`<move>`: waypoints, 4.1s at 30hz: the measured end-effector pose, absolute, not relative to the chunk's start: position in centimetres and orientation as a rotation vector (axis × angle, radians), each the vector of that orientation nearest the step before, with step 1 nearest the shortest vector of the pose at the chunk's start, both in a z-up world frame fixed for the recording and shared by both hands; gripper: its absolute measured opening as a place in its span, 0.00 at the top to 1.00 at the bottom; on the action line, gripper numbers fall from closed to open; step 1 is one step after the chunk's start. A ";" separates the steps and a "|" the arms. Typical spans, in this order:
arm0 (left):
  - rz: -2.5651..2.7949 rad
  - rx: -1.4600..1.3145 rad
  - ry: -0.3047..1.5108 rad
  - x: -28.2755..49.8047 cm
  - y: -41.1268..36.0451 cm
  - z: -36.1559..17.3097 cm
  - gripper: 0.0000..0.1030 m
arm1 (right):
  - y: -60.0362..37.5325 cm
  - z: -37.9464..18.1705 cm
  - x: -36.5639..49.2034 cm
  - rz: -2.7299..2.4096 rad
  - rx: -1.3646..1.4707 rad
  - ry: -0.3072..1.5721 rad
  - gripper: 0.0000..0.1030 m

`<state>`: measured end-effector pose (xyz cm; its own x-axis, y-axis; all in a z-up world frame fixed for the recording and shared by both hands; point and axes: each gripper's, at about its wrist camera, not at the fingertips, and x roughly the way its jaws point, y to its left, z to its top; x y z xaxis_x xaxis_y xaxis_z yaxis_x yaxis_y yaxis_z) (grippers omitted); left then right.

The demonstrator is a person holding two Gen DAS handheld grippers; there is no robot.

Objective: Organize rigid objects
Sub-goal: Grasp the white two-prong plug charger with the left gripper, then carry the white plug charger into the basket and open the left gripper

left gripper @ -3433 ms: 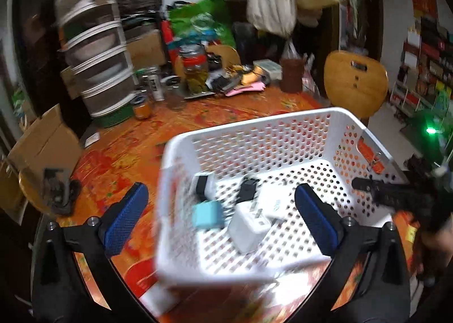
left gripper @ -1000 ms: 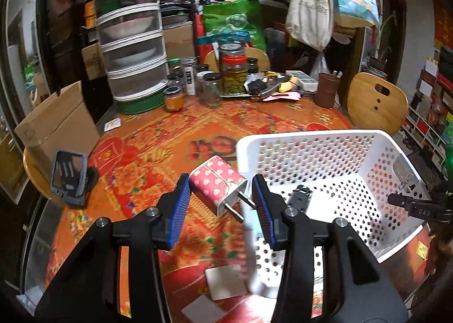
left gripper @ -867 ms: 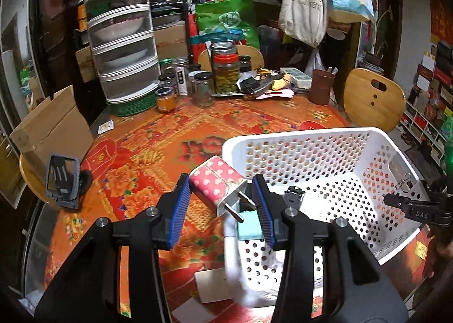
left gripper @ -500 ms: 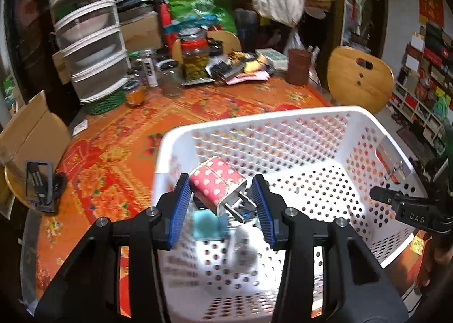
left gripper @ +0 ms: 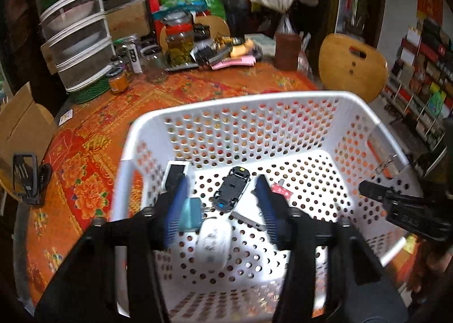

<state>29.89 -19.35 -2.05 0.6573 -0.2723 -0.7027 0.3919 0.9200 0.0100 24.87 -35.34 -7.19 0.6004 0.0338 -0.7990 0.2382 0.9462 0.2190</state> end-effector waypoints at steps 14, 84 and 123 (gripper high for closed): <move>-0.179 0.018 0.778 22.9 1.2 -7.2 0.01 | -35.4 -7.3 25.0 -0.117 0.311 0.923 0.66; -0.222 0.160 0.595 27.5 -7.4 4.9 0.46 | -35.5 -7.5 24.9 -0.117 0.306 0.928 0.66; -0.379 0.250 0.847 31.8 -22.6 -4.6 0.44 | -35.4 -7.6 24.9 -0.115 0.303 0.929 0.65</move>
